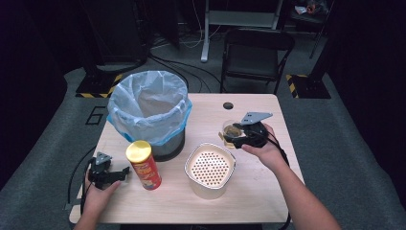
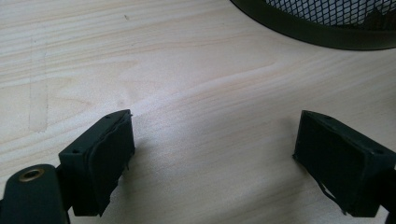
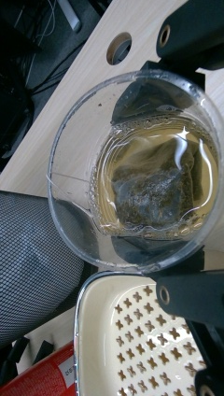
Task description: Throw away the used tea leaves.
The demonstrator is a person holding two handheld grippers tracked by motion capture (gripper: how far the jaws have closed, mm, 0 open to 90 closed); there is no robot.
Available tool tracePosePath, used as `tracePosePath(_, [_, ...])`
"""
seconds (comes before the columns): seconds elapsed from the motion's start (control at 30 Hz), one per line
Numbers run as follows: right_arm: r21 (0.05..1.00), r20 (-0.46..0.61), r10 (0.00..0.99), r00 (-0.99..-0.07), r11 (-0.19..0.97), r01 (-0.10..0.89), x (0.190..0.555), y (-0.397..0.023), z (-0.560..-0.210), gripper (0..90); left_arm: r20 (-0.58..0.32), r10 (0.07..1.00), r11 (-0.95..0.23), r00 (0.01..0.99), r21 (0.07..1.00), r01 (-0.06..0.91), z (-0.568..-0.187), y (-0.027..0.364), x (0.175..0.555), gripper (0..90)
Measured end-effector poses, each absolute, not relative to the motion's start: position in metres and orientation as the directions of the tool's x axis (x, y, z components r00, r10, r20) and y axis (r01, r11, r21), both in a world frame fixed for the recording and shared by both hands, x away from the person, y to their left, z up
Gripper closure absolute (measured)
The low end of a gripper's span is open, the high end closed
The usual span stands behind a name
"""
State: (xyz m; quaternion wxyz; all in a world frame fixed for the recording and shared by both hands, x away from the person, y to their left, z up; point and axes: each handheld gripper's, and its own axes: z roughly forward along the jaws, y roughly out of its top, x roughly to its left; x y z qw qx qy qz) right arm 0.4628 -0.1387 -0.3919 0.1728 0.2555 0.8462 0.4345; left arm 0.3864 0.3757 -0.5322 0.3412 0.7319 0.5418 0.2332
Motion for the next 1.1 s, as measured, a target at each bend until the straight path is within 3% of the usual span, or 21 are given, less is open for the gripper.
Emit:
tracePosePath(0.5, [0.819,-0.136,0.563,-0.815,0.527,0.227,0.472,-0.125,-0.392,37.4,-0.028,0.952,-0.180,0.304,0.752,0.634,-0.532,0.376,0.386,11.5])
tracePosePath(1.1, [0.857,-0.135,0.518,-0.845,0.489,0.163,0.478,-0.124,-0.387,37.6,-0.029,0.952,-0.180,0.304,0.752,0.634,-0.532,0.376,0.386,11.4])
